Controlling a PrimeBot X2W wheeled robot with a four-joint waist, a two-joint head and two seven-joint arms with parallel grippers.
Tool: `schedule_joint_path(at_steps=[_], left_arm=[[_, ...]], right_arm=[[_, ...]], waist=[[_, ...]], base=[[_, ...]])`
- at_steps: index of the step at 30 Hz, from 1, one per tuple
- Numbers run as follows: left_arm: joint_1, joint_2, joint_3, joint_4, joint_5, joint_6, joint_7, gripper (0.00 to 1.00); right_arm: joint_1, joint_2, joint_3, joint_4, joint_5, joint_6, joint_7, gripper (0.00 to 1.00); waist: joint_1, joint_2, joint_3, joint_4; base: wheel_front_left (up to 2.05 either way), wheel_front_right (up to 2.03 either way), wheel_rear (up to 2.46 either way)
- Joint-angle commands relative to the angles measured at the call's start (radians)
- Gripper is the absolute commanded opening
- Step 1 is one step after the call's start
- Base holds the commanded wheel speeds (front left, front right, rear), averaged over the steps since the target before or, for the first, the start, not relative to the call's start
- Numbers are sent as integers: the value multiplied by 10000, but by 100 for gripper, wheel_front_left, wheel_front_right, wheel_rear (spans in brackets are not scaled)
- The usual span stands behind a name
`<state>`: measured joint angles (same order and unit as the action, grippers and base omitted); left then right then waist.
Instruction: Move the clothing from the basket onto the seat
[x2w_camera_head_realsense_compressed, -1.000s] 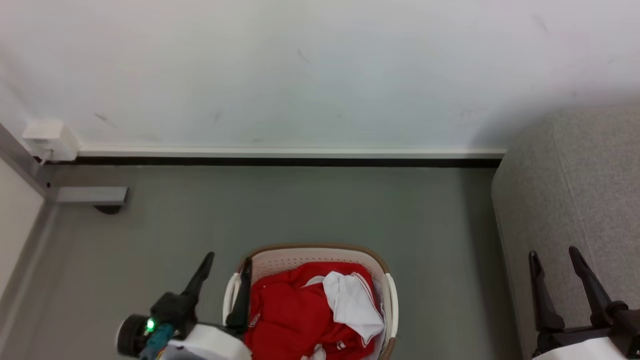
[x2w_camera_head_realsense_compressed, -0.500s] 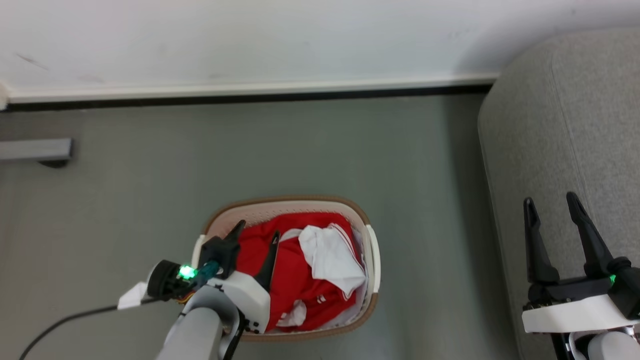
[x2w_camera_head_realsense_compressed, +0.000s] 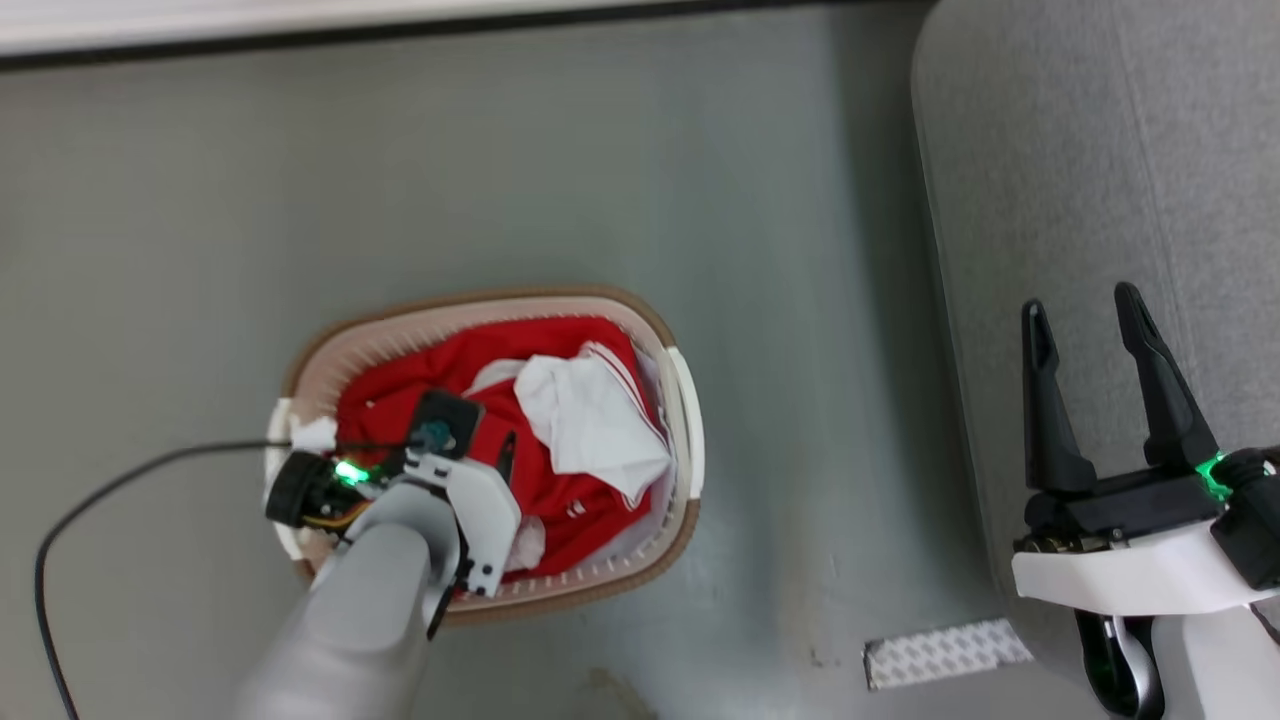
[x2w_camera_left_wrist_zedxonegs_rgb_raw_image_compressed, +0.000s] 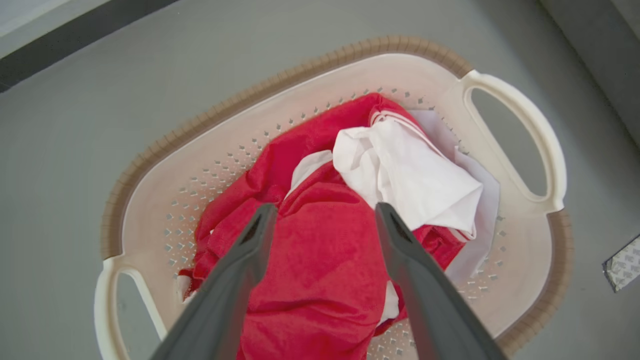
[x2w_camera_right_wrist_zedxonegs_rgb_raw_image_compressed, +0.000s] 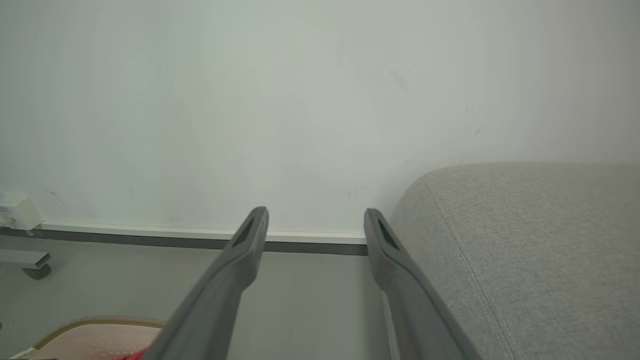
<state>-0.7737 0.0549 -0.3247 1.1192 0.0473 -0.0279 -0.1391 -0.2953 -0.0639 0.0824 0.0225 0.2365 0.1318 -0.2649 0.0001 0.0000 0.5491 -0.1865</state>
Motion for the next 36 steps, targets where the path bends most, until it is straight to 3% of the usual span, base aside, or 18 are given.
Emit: schedule_joint_path(at_steps=[1,11,23,29,36], left_arm=[[-381,88,-2,308,46,131,168,100],[-1371,390,2,1326,-90,581,891,100],[-2147,1085,0,1590,-362,320,1643,100],[-2061,1179,197,1661,-732,-89,2142,100],[-2309,1112,68,1673,-826,-212,2106,100]], right_arm=[[-223,43,67,-127,23,-21,7,100],[-504,125,304,-294,24,-21,7,100],[-846,135,498,-422,364,-21,7,100],[-890,135,520,-344,470,-21,6,100],[-1016,136,527,-428,556,-21,6,100]], waist=[[-1,0,615,-313],[-1,0,1530,-636],[-1,0,2360,-814],[-1,0,2486,-856],[-1,0,2773,-929]], base=[[0,0,0],[0,0,0],[0,0,0],[0,0,0],[0,0,0]])
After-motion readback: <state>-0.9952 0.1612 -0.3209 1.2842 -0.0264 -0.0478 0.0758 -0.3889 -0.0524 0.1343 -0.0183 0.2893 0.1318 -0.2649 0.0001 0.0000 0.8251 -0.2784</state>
